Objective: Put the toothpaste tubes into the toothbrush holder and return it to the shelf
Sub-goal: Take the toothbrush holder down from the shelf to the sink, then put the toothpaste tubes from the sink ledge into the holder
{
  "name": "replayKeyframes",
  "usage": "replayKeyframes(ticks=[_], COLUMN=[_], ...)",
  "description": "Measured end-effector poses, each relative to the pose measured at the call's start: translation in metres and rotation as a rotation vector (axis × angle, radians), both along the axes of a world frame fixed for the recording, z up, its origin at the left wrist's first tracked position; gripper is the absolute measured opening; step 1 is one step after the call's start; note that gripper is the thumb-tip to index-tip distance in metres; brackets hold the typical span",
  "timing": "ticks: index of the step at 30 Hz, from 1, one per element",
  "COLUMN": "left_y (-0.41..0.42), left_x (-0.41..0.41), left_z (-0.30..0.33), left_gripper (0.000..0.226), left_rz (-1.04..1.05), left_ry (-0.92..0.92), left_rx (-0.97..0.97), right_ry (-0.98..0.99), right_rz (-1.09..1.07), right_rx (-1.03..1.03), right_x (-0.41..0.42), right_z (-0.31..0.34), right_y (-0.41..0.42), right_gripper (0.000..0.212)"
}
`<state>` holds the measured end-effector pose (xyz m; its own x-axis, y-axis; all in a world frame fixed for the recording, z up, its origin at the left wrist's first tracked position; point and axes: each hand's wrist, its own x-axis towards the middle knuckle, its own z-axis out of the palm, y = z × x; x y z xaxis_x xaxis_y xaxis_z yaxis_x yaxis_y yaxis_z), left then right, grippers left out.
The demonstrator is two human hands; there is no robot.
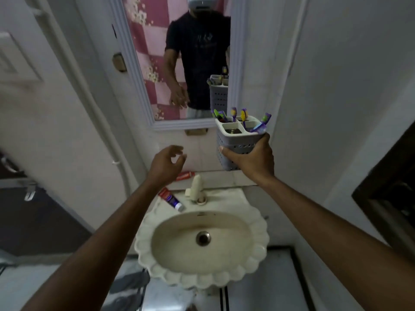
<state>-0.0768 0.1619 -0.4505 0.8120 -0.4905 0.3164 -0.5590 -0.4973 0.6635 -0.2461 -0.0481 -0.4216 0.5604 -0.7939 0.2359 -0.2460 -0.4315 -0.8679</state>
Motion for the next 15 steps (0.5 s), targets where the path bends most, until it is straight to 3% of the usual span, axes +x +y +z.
replayKeyframes(ticks=[6,12,15], left_y=[0.03,0.03,0.03], left_x=[0.04,0.078,0.097], left_z=[-0.115,-0.176,-0.202], left_gripper=[0.039,0.055,0.063], left_rz=[-0.074,-0.22,-0.284], left_ry=[0.223,0.098,-0.011], left_rx=[0.395,0.795,0.912], right_ry=[0.097,0.188,0.229], right_rz=[-0.004,-0.023,-0.055], right_rx=[0.109,0.229,0.286], right_x=[0.022,0.037,0.041], right_z=[-0.087,-0.155,-0.18], right_y=[0.012,0.027,0.033], right_gripper=[0.11,0.116,0.102])
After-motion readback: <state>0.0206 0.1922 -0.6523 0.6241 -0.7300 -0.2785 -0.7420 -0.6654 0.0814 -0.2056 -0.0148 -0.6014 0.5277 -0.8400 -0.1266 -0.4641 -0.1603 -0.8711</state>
